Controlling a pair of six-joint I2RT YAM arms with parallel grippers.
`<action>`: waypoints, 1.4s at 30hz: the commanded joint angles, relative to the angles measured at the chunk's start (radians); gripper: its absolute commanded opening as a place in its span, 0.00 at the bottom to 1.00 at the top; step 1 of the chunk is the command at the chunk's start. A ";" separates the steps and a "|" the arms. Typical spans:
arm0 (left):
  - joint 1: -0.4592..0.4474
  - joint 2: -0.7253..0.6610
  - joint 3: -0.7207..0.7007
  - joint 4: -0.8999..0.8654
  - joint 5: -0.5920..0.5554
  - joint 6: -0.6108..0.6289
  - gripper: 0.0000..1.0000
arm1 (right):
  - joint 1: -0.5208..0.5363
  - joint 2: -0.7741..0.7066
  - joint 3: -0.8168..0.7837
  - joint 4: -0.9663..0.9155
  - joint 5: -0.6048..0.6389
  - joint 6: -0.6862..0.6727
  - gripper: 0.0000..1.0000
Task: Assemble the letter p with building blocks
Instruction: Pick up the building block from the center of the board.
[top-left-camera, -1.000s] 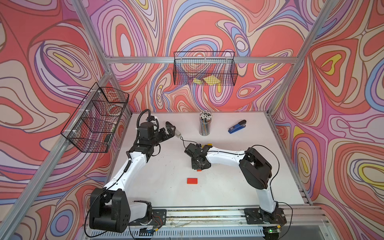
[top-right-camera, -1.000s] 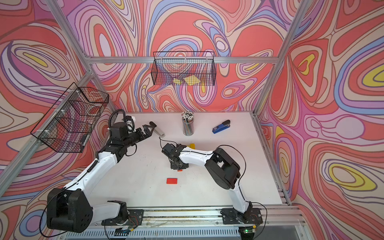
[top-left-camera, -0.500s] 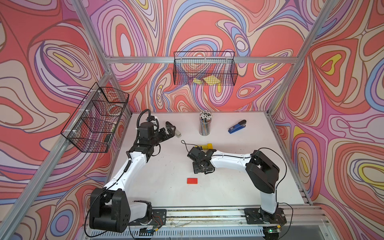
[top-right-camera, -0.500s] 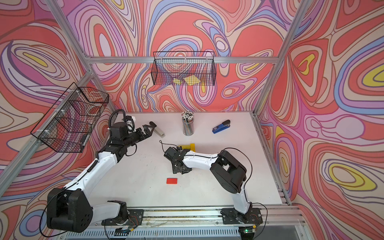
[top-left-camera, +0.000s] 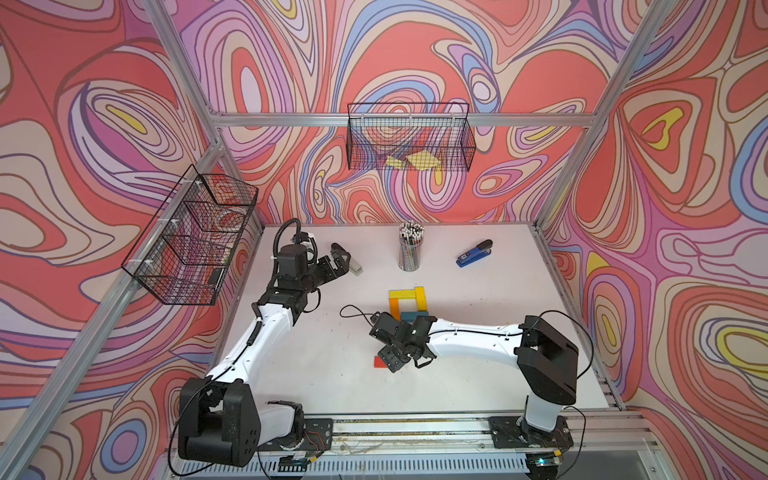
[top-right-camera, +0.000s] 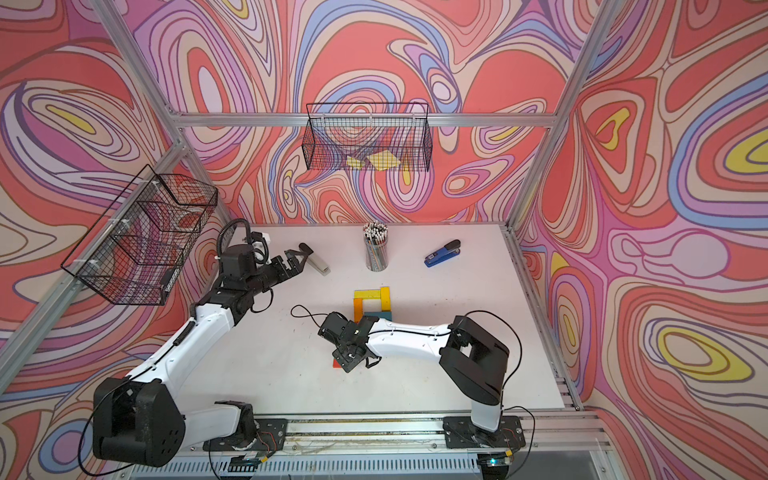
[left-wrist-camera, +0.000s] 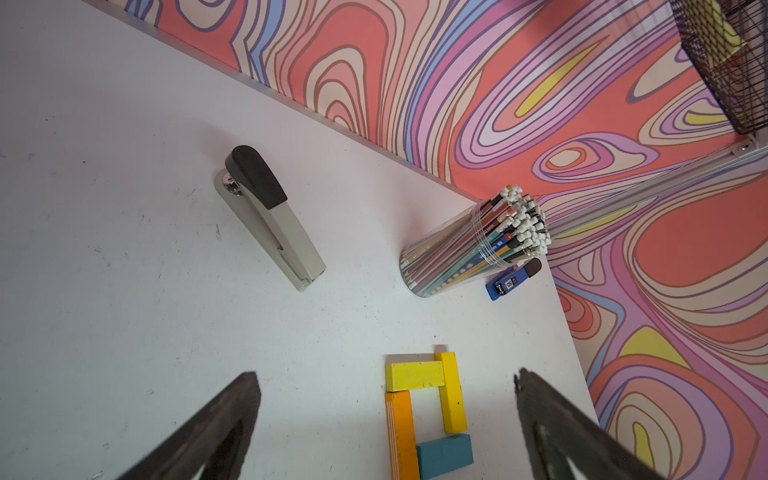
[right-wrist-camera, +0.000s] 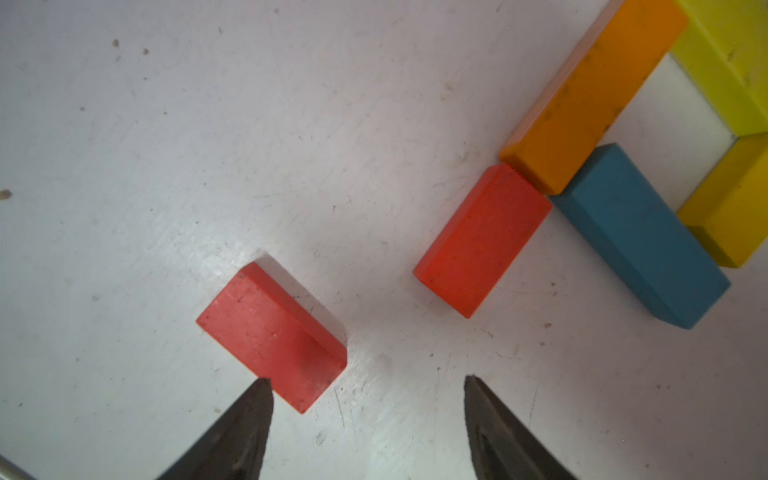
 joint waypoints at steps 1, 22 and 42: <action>0.009 -0.034 0.010 -0.030 -0.019 0.014 0.99 | 0.001 0.021 -0.005 0.074 -0.082 -0.080 0.76; 0.010 -0.057 -0.016 -0.045 -0.035 0.023 0.99 | 0.001 0.135 -0.009 0.095 -0.202 -0.149 0.64; 0.013 0.044 0.035 0.039 0.046 0.038 0.99 | 0.029 0.032 -0.009 -0.083 -0.076 0.537 0.31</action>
